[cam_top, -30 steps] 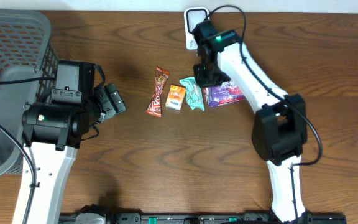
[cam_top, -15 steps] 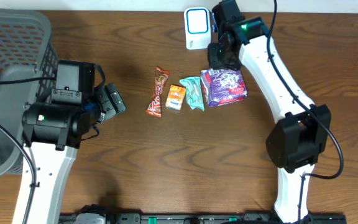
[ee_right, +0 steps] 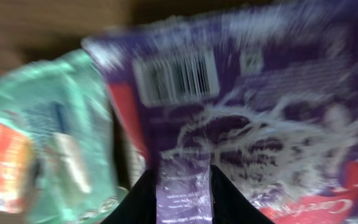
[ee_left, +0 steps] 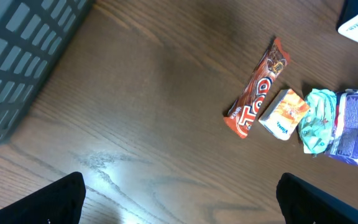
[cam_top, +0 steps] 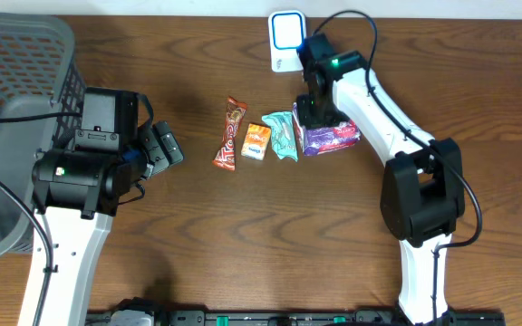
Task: Scan the item barcode
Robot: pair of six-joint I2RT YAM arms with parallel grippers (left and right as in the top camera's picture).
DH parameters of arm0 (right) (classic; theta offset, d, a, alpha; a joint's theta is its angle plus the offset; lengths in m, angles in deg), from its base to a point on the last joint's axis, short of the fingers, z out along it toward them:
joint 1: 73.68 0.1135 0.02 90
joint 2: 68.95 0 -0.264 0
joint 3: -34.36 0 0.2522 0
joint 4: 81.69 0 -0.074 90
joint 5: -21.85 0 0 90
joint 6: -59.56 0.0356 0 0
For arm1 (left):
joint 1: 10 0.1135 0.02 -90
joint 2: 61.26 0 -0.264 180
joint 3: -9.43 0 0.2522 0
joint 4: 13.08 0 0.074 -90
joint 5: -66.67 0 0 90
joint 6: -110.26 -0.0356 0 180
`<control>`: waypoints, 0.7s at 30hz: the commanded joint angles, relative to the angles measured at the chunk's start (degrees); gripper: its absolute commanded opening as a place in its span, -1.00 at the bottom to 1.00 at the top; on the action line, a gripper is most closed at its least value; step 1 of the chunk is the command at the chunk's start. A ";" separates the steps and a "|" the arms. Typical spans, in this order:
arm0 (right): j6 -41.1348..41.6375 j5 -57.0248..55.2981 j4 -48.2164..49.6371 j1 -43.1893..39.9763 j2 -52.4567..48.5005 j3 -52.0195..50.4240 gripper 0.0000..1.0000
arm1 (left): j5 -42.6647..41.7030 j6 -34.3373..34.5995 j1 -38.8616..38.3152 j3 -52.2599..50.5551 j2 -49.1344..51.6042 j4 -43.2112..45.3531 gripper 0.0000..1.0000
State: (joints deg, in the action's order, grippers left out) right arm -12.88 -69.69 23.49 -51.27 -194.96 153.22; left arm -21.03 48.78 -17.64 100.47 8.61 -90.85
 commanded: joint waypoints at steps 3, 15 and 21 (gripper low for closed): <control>0.33 -0.68 -0.87 0.37 -0.44 -4.87 -0.76 | 0.76 0.31 0.24 0.59 -0.37 0.00 0.95; 0.92 -0.28 -12.37 2.19 4.55 -3.74 -0.67 | 0.74 0.28 0.24 0.59 -0.37 0.00 0.96; 0.92 -2.71 -11.23 2.12 8.68 -3.74 -0.47 | 0.74 0.31 0.24 0.59 -0.37 0.00 0.96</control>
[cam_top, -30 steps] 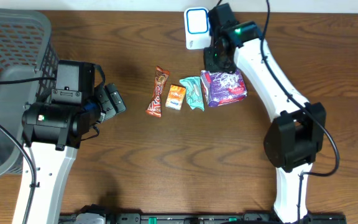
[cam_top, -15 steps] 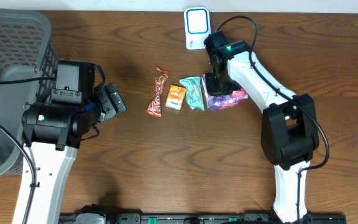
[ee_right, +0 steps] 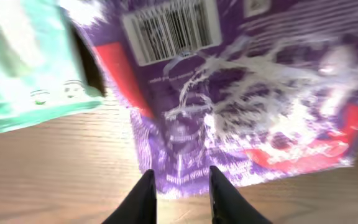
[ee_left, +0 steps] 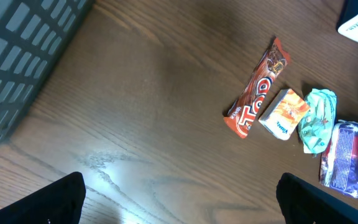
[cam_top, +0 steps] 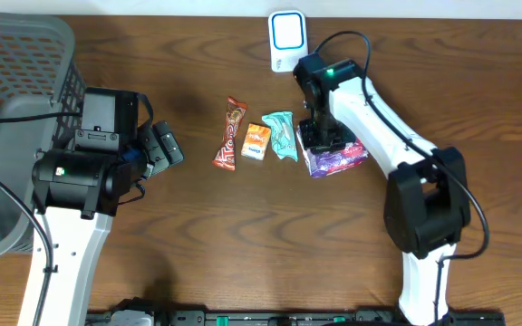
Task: Scan the item barcode
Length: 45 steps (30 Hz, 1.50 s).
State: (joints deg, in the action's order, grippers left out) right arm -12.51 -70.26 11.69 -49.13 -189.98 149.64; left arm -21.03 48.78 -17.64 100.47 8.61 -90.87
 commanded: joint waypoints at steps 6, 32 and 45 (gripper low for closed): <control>-1.31 -2.19 3.45 -3.41 6.47 -0.09 0.46 | 0.76 0.31 0.24 0.59 -0.37 0.02 0.96; -22.21 37.62 19.98 -26.71 1.64 -16.00 0.64 | 0.76 0.31 0.24 0.59 -0.37 0.02 0.96; -20.06 37.59 24.52 -26.08 1.79 -19.89 -0.98 | 0.76 0.28 0.24 0.59 -0.37 0.02 0.96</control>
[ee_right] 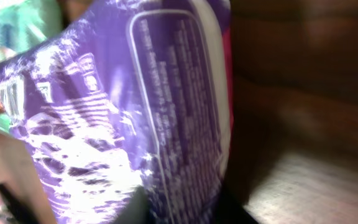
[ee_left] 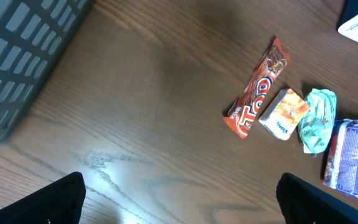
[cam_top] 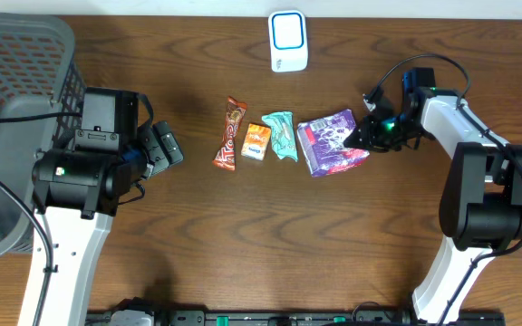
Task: Scan the item barcode
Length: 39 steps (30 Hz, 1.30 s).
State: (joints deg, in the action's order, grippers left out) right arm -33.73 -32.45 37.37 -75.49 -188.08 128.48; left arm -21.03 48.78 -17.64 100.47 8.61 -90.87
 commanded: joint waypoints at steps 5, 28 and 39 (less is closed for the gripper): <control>4.24 -5.18 -8.55 0.68 0.31 9.70 -0.98 | 0.76 0.28 0.24 0.59 -0.37 0.02 0.96; 27.15 -81.20 -22.80 24.92 0.31 20.72 -0.94 | 0.76 0.28 0.24 0.59 -0.37 0.02 0.96; 26.99 -60.96 -12.04 33.00 0.31 17.42 -0.12 | 0.76 0.31 0.24 0.59 -0.37 0.02 0.96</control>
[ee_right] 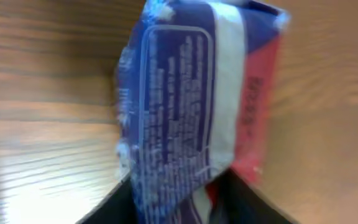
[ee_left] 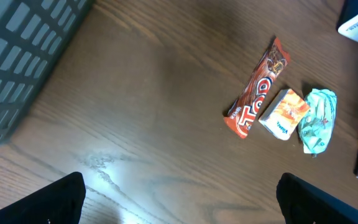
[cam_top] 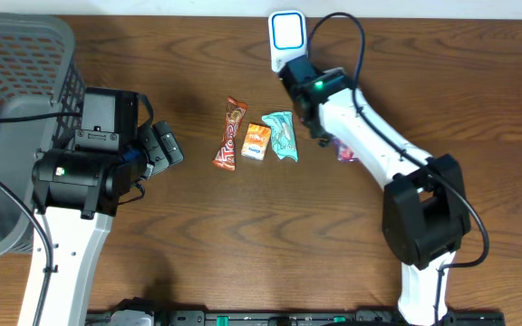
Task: Scan the item barcode
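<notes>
The purple snack packet [ee_right: 191,112] stands on edge between my right gripper's [ee_right: 182,202] fingers, which are shut on its lower end; its printed text side faces the camera. From overhead only a sliver of the purple packet [cam_top: 344,152] shows under the right arm, and my right gripper [cam_top: 331,138] is mostly hidden there. The white scanner [cam_top: 286,38] with a blue face stands at the table's far edge, just behind the arm. My left gripper [ee_left: 179,208] is open over bare wood at the left, holding nothing.
A red-orange Top bar [cam_top: 229,134], a small orange packet [cam_top: 256,141] and a mint green packet [cam_top: 281,134] lie in a row left of the right arm. A grey mesh basket [cam_top: 16,91] fills the far left corner.
The packet lay flat with my right gripper at its right edge. Now the packet is held on edge, mostly under the right arm, whose wrist is in front of the scanner. The left arm is unchanged.
My right gripper was first over the flat packet beside the mint packet, barcode up. Then the packet lay a little nearer the front, apart from the mint packet. Later the gripper was at its right edge. Now it holds the packet on edge.
</notes>
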Robot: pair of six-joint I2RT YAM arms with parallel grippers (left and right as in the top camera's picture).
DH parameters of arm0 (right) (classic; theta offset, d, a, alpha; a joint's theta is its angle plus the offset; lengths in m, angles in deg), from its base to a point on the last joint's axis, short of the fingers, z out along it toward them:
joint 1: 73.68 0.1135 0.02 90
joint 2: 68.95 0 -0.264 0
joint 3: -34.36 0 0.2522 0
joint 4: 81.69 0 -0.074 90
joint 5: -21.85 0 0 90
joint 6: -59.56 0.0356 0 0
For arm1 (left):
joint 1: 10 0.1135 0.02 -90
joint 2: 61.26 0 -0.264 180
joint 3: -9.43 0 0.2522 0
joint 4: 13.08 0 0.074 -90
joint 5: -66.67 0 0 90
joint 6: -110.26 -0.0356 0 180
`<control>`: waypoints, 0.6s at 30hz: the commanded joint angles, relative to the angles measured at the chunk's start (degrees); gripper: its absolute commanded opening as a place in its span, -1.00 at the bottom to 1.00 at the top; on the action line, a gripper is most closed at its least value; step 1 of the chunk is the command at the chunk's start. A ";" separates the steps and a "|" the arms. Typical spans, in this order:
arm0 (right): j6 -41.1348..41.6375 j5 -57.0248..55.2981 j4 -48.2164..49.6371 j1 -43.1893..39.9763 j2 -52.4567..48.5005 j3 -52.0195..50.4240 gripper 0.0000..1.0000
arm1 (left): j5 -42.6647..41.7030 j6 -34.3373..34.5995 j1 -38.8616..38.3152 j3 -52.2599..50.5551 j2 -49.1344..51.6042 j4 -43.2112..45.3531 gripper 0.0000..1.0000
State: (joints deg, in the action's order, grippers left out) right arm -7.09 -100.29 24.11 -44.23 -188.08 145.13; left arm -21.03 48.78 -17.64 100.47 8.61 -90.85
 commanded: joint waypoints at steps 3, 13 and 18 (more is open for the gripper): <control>0.31 9.90 1.51 2.14 0.35 2.93 -0.03 | 0.76 0.31 0.24 0.59 -0.37 0.00 0.96; -2.27 19.26 -3.61 -2.82 0.39 12.87 0.26 | 0.74 0.28 0.24 0.59 -0.37 0.00 0.96; -2.95 23.50 -6.88 -8.74 0.39 13.20 0.28 | 0.76 0.31 0.24 0.59 -0.37 0.00 0.96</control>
State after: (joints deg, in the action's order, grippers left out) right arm -8.79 -80.86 18.27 -49.48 -188.08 157.57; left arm -21.03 48.78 -17.64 100.47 8.61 -90.85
